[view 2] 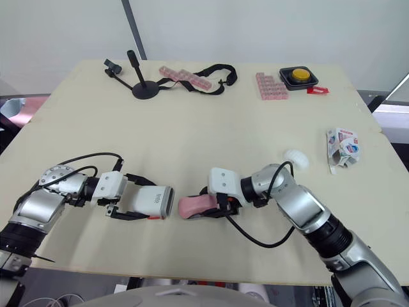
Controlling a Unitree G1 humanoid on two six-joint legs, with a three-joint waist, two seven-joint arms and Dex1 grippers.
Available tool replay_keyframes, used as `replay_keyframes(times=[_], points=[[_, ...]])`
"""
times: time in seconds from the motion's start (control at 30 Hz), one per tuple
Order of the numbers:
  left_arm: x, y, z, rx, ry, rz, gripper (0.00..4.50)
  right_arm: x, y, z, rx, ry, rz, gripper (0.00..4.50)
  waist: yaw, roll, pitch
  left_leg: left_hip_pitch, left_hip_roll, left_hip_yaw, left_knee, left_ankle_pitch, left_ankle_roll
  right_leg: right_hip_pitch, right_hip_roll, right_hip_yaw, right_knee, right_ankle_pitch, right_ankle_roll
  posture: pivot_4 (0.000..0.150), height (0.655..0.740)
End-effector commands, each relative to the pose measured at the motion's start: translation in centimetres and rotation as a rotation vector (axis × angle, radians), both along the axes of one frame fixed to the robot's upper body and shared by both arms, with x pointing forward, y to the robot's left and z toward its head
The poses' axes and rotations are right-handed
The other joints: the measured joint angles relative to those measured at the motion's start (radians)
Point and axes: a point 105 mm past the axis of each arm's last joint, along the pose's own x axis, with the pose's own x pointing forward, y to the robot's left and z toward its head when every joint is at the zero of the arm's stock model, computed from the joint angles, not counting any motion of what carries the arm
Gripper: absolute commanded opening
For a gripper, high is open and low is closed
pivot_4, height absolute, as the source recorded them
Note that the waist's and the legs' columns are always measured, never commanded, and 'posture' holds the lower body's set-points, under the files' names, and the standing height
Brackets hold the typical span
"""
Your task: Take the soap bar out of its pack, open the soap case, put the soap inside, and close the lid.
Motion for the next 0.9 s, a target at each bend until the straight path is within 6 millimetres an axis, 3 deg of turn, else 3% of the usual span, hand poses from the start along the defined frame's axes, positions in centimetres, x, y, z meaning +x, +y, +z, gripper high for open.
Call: replay_keyframes(times=[0.03,0.17,0.37,0.9], points=[[0.2,0.2,0.9,-0.008,-0.037,0.005,3.47,0.3,0.4,0.9,0.018,-0.041,0.017,2.70,0.000,0.000,0.000,0.000,0.000,0.000,0.000,0.000,0.000,0.000,0.000,0.000,0.000,0.000,0.000,0.150,0.7400],[0.2,0.2,0.8,-0.008,-0.036,0.007,3.47,0.3,0.4,1.3,0.025,-0.034,0.021,2.70,0.000,0.000,0.000,0.000,0.000,0.000,0.000,0.000,0.000,0.000,0.000,0.000,0.000,0.000,0.000,0.150,0.7400],[0.2,0.3,0.7,-0.005,-0.035,0.011,3.47,-0.1,0.4,1.6,0.013,-0.005,0.051,4.49,0.001,0.000,0.000,0.000,0.000,0.000,0.000,0.000,0.000,0.000,0.000,0.000,0.000,0.000,0.000,0.150,0.7400],[-0.3,-0.1,0.8,-0.020,-0.025,-0.009,3.47,0.8,1.1,-0.8,-0.117,-0.071,0.019,4.49,0.000,0.000,0.000,0.000,0.000,0.000,0.000,0.000,0.000,0.000,0.000,0.000,0.001,0.000,0.000,0.150,0.7400]])
